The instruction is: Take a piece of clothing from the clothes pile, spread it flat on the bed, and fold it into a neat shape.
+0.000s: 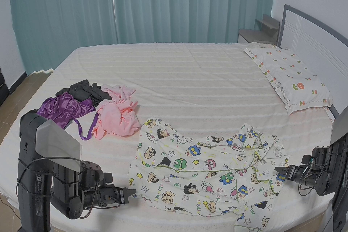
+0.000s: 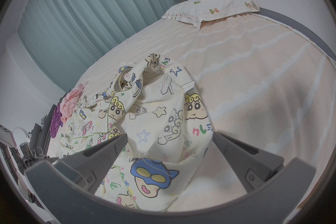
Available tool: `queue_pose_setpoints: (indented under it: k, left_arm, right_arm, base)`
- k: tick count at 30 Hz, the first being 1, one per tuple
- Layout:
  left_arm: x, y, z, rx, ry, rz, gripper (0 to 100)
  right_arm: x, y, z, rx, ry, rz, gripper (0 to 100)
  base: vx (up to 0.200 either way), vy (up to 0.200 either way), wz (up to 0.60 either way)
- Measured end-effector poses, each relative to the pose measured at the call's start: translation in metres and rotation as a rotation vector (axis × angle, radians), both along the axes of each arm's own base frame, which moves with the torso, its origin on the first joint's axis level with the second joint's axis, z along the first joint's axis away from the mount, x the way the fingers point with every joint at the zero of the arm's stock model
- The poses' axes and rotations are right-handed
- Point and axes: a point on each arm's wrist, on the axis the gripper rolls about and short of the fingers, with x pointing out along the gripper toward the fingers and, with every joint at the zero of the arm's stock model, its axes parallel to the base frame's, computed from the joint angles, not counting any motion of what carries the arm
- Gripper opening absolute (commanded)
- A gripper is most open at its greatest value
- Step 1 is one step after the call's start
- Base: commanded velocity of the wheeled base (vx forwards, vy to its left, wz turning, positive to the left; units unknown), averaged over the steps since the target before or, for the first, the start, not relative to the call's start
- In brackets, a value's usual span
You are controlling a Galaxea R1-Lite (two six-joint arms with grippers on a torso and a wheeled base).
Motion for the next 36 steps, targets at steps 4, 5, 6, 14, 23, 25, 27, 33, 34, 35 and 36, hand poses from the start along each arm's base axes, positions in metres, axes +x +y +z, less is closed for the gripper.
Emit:
queue_pose_setpoints:
  k: [4,5,6,14,23,25,27,33,34,35,36]
  left_arm:
    - [-0.006,0.003,0.000,0.014,0.018,0.007,0]
    - [-0.009,0.004,0.001,0.017,0.024,0.007,0]
    - [-0.012,0.005,0.002,0.020,0.027,0.007,0]
    - [-0.031,0.014,0.016,0.059,0.022,-0.013,0]
    - [-0.041,0.019,0.016,0.124,0.089,-0.068,0]
    - [-0.044,0.019,0.016,0.147,0.104,-0.097,0]
    - [-0.046,0.019,0.016,0.158,0.115,-0.112,0]
    - [-0.051,0.019,0.015,0.171,0.155,-0.128,0]
    - [-0.053,0.018,0.015,0.175,0.170,-0.138,0]
    - [-0.054,0.017,0.014,0.177,0.178,-0.145,0]
    - [-0.055,0.016,0.014,0.176,0.183,-0.152,0]
  right_arm:
    - [0.000,0.000,0.000,0.000,0.001,0.000,100]
    - [0.000,0.000,0.000,0.001,0.001,-0.001,100]
    - [0.000,0.000,0.000,0.000,0.001,-0.001,100]
    - [-0.001,0.000,0.000,0.001,0.006,0.001,100]
    - [-0.003,0.000,0.000,-0.003,0.010,0.002,100]
    - [-0.003,0.000,0.000,-0.007,0.011,0.006,100]
    - [-0.004,0.000,0.000,-0.014,0.012,0.011,100]
    - [-0.006,0.000,0.000,-0.025,0.018,0.021,100]
    - [-0.006,0.001,0.000,-0.028,0.019,0.024,100]
    - [-0.007,0.000,0.000,-0.030,0.021,0.026,100]
    - [-0.007,0.000,0.000,-0.032,0.022,0.026,100]
  base:
    - [0.000,0.000,0.00]
    - [0.000,0.000,0.00]
    - [0.000,0.000,0.00]
    - [0.000,0.000,0.00]
    - [0.000,0.000,0.00]
    - [0.000,0.000,0.00]
    - [0.000,0.000,0.00]
    - [0.000,0.000,0.00]
    - [0.000,0.000,0.00]
    - [0.000,0.000,0.00]
    - [0.000,0.000,0.00]
